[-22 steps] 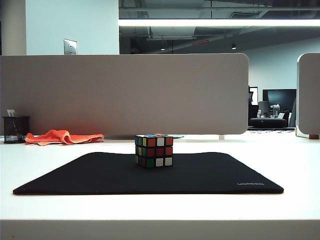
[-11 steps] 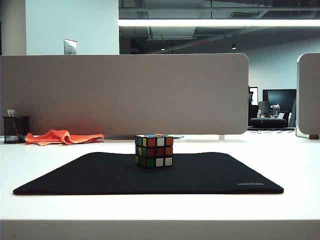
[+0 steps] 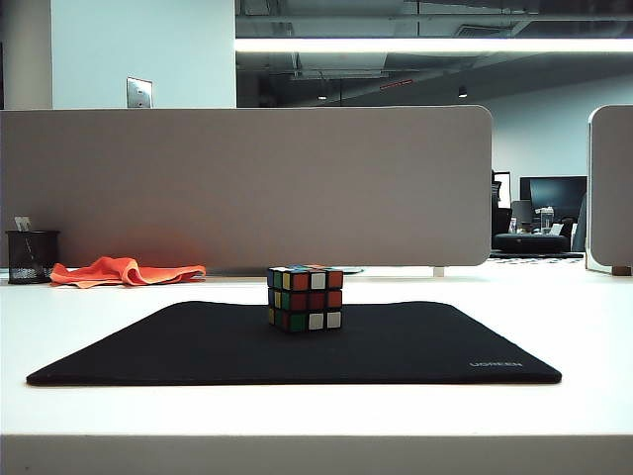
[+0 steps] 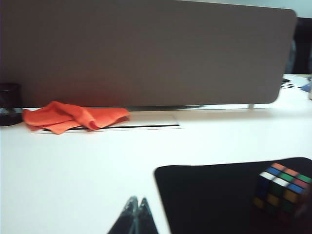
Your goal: Pick up the cube on the right side of the mouse pad, then place it in the center of the mouse pad.
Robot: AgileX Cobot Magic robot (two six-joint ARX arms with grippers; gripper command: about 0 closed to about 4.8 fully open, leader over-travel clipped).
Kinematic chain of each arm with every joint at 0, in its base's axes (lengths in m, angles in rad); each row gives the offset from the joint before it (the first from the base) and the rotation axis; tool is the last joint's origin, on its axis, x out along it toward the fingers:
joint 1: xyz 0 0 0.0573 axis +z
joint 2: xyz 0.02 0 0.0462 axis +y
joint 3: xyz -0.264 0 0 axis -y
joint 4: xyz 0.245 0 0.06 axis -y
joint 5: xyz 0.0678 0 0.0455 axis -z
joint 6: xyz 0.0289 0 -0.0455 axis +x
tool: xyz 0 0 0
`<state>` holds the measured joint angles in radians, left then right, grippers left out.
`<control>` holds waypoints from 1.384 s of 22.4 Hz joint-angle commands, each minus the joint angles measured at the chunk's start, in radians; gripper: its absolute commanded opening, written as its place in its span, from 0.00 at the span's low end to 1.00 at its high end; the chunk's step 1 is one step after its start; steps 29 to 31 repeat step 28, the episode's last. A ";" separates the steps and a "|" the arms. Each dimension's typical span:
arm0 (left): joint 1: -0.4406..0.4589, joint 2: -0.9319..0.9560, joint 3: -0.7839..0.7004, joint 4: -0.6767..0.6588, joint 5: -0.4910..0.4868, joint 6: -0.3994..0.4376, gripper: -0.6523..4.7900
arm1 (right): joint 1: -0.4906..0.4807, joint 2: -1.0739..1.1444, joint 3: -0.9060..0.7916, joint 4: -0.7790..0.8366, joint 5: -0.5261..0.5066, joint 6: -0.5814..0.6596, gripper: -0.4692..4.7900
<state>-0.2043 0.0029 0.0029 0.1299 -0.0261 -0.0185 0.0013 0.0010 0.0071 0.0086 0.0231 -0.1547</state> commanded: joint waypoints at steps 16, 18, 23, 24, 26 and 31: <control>0.067 0.000 0.003 -0.002 0.004 0.000 0.11 | -0.019 -0.002 -0.006 0.011 0.000 -0.003 0.09; 0.067 0.000 0.003 -0.002 0.004 0.000 0.11 | -0.019 -0.002 -0.006 0.011 0.000 -0.003 0.09; 0.067 0.000 0.003 -0.002 0.004 0.000 0.11 | -0.019 -0.002 -0.006 0.011 0.000 -0.003 0.09; 0.067 0.000 0.003 -0.002 0.004 0.000 0.11 | -0.019 -0.002 -0.006 0.011 0.000 -0.003 0.09; 0.067 0.000 0.003 -0.002 0.004 0.000 0.11 | -0.019 -0.002 -0.006 0.011 0.000 -0.002 0.09; 0.067 0.000 0.003 -0.002 0.004 0.000 0.11 | -0.019 -0.002 -0.006 0.011 0.000 -0.003 0.09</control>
